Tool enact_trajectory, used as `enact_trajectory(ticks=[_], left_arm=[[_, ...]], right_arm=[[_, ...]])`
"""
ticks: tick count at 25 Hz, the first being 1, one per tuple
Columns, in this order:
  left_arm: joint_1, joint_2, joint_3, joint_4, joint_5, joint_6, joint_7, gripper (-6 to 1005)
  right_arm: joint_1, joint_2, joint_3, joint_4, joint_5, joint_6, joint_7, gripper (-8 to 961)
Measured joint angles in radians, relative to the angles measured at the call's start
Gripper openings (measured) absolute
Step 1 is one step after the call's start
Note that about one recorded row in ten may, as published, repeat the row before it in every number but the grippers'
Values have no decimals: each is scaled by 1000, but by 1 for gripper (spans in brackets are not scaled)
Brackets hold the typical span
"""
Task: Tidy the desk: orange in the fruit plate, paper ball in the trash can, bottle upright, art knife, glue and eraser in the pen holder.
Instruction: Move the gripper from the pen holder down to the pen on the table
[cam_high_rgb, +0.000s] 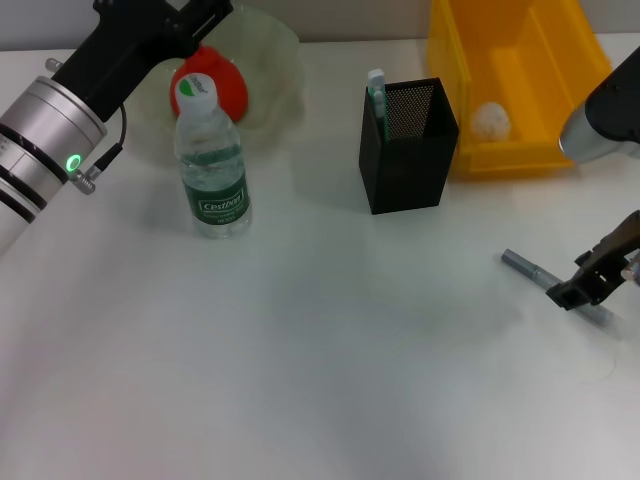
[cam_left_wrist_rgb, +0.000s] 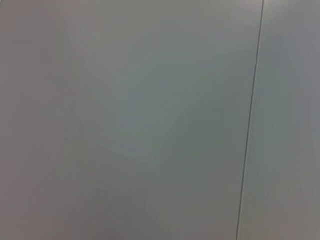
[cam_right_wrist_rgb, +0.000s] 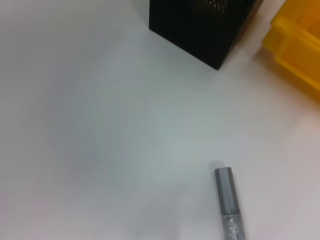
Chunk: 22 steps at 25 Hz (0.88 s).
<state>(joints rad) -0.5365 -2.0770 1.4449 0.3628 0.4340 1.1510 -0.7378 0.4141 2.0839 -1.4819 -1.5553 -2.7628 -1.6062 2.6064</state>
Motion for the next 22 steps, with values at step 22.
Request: enact_trajectory(ticks=[22], left_arm=[[10, -2, 6, -1, 0, 16, -11, 787]], right_arm=[[3, -1, -11, 43, -27, 6, -8, 510]])
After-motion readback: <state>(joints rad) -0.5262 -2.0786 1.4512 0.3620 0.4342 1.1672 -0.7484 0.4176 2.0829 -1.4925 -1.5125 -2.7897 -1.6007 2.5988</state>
